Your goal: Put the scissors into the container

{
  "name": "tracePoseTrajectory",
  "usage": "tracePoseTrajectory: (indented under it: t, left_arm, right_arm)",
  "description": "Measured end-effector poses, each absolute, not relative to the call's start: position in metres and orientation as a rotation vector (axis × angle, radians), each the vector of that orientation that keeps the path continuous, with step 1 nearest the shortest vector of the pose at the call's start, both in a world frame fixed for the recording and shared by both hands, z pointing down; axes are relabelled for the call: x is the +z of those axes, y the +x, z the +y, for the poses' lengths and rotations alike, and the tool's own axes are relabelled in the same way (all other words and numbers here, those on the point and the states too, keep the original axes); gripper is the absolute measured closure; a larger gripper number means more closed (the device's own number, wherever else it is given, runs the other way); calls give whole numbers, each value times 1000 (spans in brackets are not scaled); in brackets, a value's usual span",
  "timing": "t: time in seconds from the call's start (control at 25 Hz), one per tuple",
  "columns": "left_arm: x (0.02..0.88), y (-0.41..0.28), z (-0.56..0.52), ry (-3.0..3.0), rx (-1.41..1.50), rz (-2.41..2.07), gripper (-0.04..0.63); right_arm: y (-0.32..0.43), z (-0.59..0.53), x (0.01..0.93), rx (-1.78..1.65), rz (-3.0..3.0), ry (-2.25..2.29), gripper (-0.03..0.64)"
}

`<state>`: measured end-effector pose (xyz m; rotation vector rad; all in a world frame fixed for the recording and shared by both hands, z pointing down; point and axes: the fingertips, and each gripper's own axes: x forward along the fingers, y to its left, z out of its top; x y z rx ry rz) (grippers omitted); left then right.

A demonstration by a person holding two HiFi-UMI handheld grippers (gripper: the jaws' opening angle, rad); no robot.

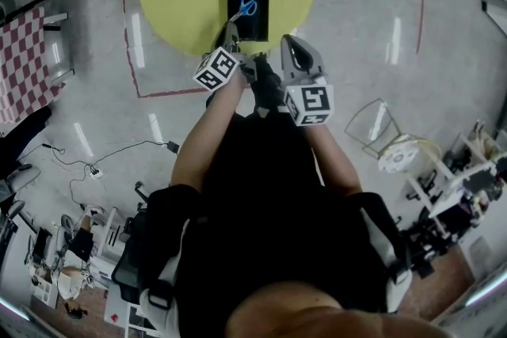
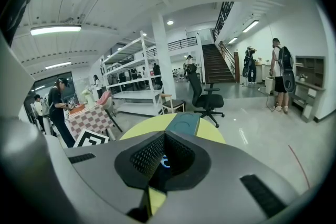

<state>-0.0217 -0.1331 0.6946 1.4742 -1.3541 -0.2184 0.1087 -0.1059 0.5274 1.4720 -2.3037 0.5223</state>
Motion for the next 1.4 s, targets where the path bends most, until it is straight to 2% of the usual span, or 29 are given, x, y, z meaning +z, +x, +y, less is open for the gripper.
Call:
tracePoseTrajectory:
  t: [1.4]
  left_arm:
    - [718,3,-158,1277,-417,-1279,592]
  right_arm:
    - [133,-104,543,554,-2248,1495,620]
